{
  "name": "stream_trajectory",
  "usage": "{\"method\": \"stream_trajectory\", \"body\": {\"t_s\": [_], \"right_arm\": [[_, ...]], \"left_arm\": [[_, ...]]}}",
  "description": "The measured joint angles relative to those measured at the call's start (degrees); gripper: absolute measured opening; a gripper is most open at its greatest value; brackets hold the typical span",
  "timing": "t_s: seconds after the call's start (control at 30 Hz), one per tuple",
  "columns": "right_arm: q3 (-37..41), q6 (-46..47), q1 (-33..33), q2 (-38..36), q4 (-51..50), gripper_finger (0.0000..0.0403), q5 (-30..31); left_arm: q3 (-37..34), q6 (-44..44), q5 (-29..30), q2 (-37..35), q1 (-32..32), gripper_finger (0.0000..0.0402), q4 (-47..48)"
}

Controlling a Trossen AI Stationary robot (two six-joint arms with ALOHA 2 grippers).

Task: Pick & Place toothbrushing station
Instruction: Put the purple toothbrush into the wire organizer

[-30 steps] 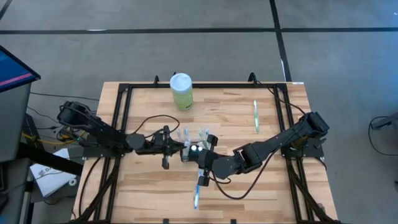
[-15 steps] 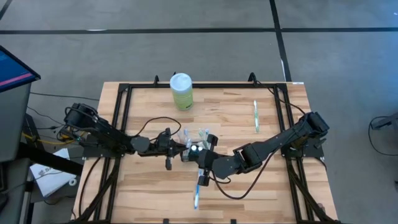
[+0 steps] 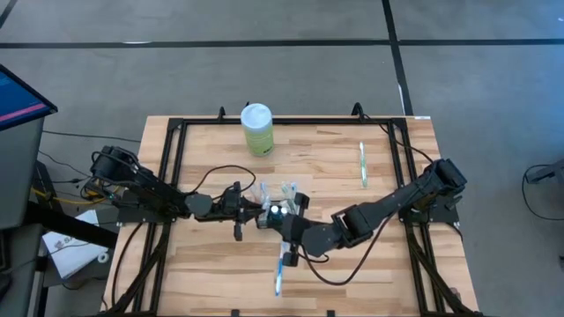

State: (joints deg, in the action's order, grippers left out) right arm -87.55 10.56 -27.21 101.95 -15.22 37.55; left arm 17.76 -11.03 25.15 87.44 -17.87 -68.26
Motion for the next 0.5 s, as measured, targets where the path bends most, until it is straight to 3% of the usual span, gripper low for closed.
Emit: {"method": "stream_trajectory", "body": {"t_s": [0.27, 0.5], "right_arm": [[0.00, 0.03, -0.21, 0.02, -0.92, 0.0000, -0.01], [0.00, 0.16, -0.62, 0.02, -1.09, 0.0000, -0.01]], "left_arm": [[-0.07, 0.09, 0.11, -1.48, 0.24, 0.0086, 0.57], [-0.61, 2.06, 0.26, -5.53, -0.41, 0.0097, 0.34]]}}
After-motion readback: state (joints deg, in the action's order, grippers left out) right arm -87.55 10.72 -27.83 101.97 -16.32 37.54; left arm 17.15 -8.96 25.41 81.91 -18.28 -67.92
